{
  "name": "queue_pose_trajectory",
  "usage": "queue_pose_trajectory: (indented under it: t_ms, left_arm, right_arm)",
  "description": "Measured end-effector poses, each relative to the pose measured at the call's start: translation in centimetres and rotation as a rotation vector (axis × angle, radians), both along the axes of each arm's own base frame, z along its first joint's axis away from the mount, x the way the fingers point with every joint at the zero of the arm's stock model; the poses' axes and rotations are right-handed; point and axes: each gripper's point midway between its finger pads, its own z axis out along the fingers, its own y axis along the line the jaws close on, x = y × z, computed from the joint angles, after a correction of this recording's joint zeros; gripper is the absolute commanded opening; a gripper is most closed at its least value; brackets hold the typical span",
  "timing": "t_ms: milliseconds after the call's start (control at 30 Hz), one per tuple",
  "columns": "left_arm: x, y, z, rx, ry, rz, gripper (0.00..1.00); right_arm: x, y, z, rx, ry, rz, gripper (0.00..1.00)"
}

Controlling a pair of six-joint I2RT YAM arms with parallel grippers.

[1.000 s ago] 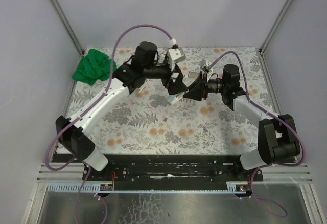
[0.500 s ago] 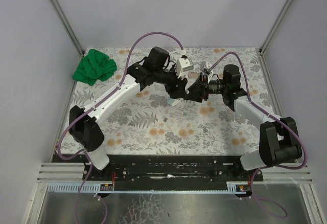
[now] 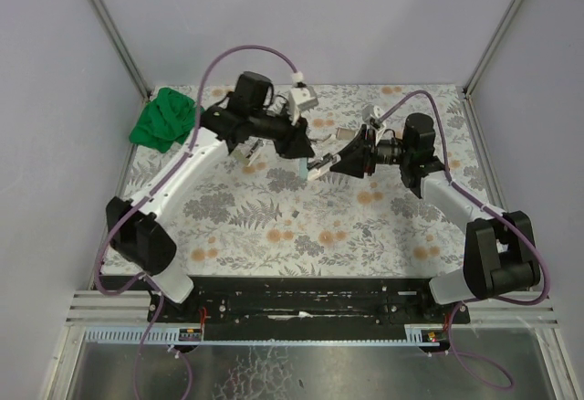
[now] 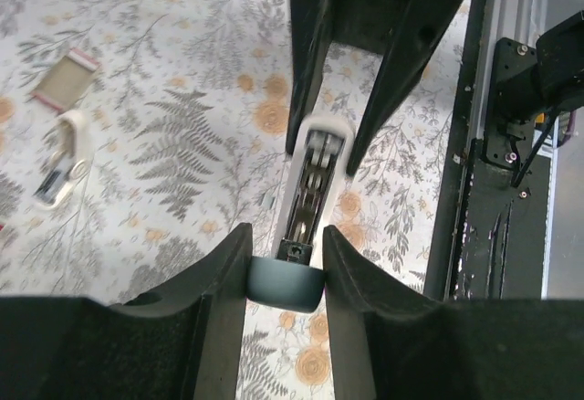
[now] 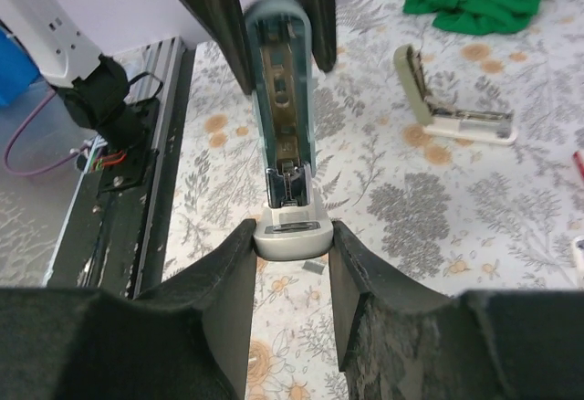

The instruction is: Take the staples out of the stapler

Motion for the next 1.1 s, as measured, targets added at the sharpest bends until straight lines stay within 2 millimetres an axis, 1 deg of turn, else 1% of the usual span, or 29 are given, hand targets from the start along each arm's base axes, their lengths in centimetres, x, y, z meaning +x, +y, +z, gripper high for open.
queue_pose_trajectory:
  t_ms: [67, 133, 167, 233, 367, 400, 500, 567, 633, 667, 867, 933, 967, 1000, 1033, 1100]
  left_arm:
    - [0.4, 1.7, 1.0, -0.022, -0.008, 0.032, 0.23]
    - [0.3, 3.2, 1.7, -0.041, -0.015, 0.056, 0.23]
    - [0.2, 3.9, 1.9, -0.05, -0.018, 0.064, 0.22]
    - [-0.3, 4.5, 1.9, -0.061, -0.009, 0.068, 0.22]
    - [-0.7, 4.9, 1.1, -0.071, 0.023, 0.066, 0.21]
    - [-0.8, 5.0, 0.6, -0.071, 0.039, 0.064, 0.2]
    - [-1.1, 5.0, -0.1, -0.072, 0.057, 0.06, 0.17]
    - [-1.3, 5.1, -0.3, -0.08, 0.064, 0.054, 0.11]
    - [-1.4, 5.1, -0.1, -0.089, 0.058, 0.05, 0.03]
    - [-1.4, 5.1, 0.0, -0.094, 0.054, 0.048, 0.0]
    - [-1.6, 5.1, 0.4, -0.107, 0.037, 0.043, 0.0]
    - [-1.6, 5.2, 0.5, -0.108, 0.034, 0.043, 0.1]
    - [-1.7, 5.2, 0.5, -0.109, 0.032, 0.043, 0.1]
    - [-1.7, 5.2, 0.6, -0.109, 0.031, 0.043, 0.07]
    - [-1.7, 5.2, 0.6, -0.11, 0.029, 0.043, 0.01]
    - [-1.7, 5.2, 0.6, -0.111, 0.031, 0.043, 0.0]
  right_arm:
    - [0.6, -0.4, 0.8, 0.018, -0.014, -0.022, 0.0]
    - [1.0, -0.6, 1.9, 0.046, -0.025, -0.036, 0.0]
    - [1.1, -0.7, 2.5, 0.062, -0.026, -0.038, 0.0]
    - [1.2, -0.9, 3.5, 0.093, -0.023, -0.04, 0.0]
    - [1.6, -1.4, 4.7, 0.143, 0.01, -0.048, 0.0]
    - [1.7, -1.5, 4.8, 0.153, 0.022, -0.051, 0.0]
    - [1.9, -2.0, 5.4, 0.178, 0.048, -0.06, 0.0]
    - [1.9, -2.2, 5.9, 0.189, 0.051, -0.062, 0.0]
    - [1.8, -2.3, 6.2, 0.197, 0.051, -0.061, 0.0]
    - [1.8, -2.3, 6.3, 0.199, 0.053, -0.061, 0.0]
    - [1.7, -2.5, 6.5, 0.206, 0.06, -0.061, 0.0]
    - [1.7, -2.5, 6.5, 0.205, 0.063, -0.061, 0.0]
    - [1.7, -2.5, 6.5, 0.205, 0.064, -0.06, 0.0]
    - [1.6, -2.5, 6.5, 0.203, 0.065, -0.059, 0.0]
    - [1.6, -2.6, 6.5, 0.203, 0.066, -0.059, 0.0]
    - [1.6, -2.6, 6.5, 0.204, 0.072, -0.059, 0.0]
